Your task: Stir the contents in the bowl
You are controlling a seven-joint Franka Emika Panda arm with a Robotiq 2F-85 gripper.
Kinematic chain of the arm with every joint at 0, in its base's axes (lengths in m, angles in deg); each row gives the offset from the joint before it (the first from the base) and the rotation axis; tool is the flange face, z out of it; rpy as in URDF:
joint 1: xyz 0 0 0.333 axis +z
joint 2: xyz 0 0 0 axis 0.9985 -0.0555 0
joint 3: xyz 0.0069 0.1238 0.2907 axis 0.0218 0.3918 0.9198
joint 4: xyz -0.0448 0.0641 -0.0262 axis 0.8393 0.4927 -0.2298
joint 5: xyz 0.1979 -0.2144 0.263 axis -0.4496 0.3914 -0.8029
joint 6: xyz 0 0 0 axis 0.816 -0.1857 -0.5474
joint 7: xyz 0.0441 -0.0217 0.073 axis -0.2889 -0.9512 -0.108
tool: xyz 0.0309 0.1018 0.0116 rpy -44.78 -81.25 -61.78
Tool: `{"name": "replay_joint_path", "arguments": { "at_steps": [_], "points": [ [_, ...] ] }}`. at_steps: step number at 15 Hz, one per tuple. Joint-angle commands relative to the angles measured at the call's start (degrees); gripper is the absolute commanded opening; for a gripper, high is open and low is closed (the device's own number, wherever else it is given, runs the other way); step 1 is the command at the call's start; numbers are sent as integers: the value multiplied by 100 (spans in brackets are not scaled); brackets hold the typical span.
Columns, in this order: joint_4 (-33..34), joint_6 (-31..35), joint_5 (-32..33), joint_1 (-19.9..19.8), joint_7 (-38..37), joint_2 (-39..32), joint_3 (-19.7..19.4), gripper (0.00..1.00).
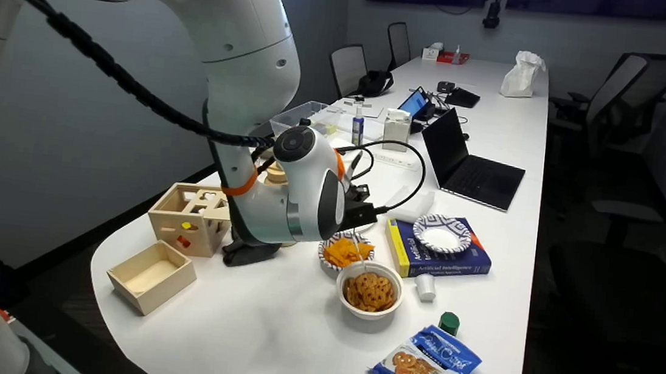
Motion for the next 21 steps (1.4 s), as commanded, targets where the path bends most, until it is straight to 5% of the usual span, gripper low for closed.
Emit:
{"name": "replay_joint_path", "arguments": {
  "at_steps": [1, 7, 17, 18, 19, 21],
  "points": [
    [-44, -381, -646, 222, 440, 4, -26, 1],
    [-33, -851, -1537, 491, 889, -88, -114, 1],
    [206, -1343, -1999, 739, 1039, -335, -245, 1],
    [225, -1411, -1997, 745, 1041, -350, -236, 21],
    [245, -1479, -2007, 766, 1035, -362, -238, 29],
    [262, -1559, -2003, 791, 1029, -380, -241, 23]
  ]
}}
